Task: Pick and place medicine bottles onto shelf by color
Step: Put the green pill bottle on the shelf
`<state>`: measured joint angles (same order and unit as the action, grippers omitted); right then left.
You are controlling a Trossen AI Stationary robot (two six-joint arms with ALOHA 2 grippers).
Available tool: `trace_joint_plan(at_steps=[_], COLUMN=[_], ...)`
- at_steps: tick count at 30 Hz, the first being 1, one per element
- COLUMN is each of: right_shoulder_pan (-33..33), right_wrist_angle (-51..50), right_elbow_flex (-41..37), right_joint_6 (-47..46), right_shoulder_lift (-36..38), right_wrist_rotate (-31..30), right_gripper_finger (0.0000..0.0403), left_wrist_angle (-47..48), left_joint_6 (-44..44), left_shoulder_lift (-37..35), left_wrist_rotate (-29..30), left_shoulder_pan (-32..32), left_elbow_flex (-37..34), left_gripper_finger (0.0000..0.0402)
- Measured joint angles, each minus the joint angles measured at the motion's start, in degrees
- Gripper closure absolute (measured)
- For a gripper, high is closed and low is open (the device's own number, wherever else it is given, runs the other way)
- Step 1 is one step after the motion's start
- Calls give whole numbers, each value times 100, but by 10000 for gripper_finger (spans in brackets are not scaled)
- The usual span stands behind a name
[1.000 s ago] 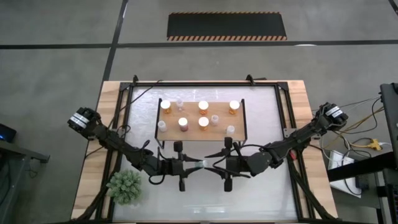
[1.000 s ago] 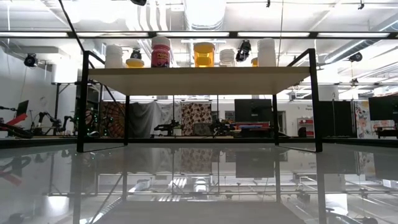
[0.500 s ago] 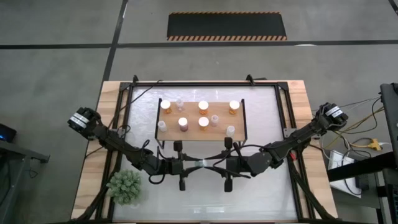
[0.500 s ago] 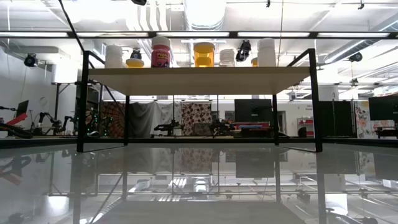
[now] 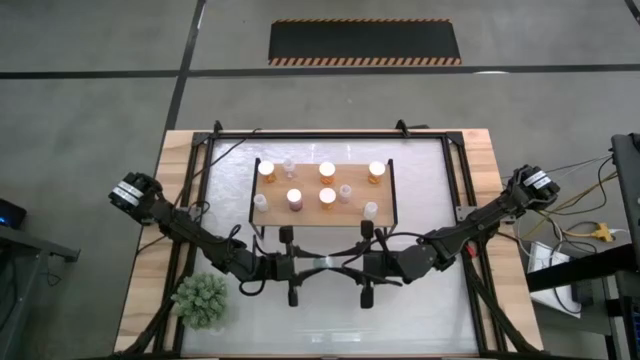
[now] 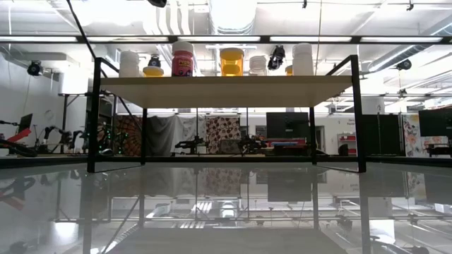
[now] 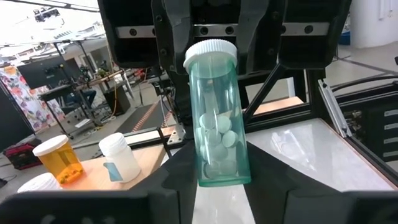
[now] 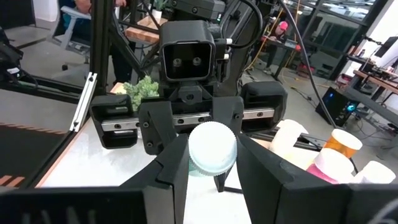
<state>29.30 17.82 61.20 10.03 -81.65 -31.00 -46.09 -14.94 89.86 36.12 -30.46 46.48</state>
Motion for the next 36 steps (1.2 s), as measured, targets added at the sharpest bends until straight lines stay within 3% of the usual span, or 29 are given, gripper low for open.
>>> trace_joint_plan(at_steps=[9,19,29,36], right_shoulder_pan=[-16,-564,-2383,-3753], right_wrist_angle=[-649,-3260,-5612,-6020], right_elbow_flex=[159,1240,2560,2422], right_joint_6=[-330,-1170,-1092,-802], right_shoulder_lift=[217,731,654,639], right_wrist_rotate=[-54,-66,93,1659], right_gripper_finger=[297,297,297,297], left_wrist_angle=[48,904,1893,1976], left_joint_6=[103,45,-46,-187], left_shoulder_lift=[-159,-973,-1852,-1904], left_wrist_rotate=[0,36,47,73], left_shoulder_pan=[0,-2,0,0], left_elbow_flex=[-27,-173,-185,-186], left_gripper_finger=[238,209,209,209])
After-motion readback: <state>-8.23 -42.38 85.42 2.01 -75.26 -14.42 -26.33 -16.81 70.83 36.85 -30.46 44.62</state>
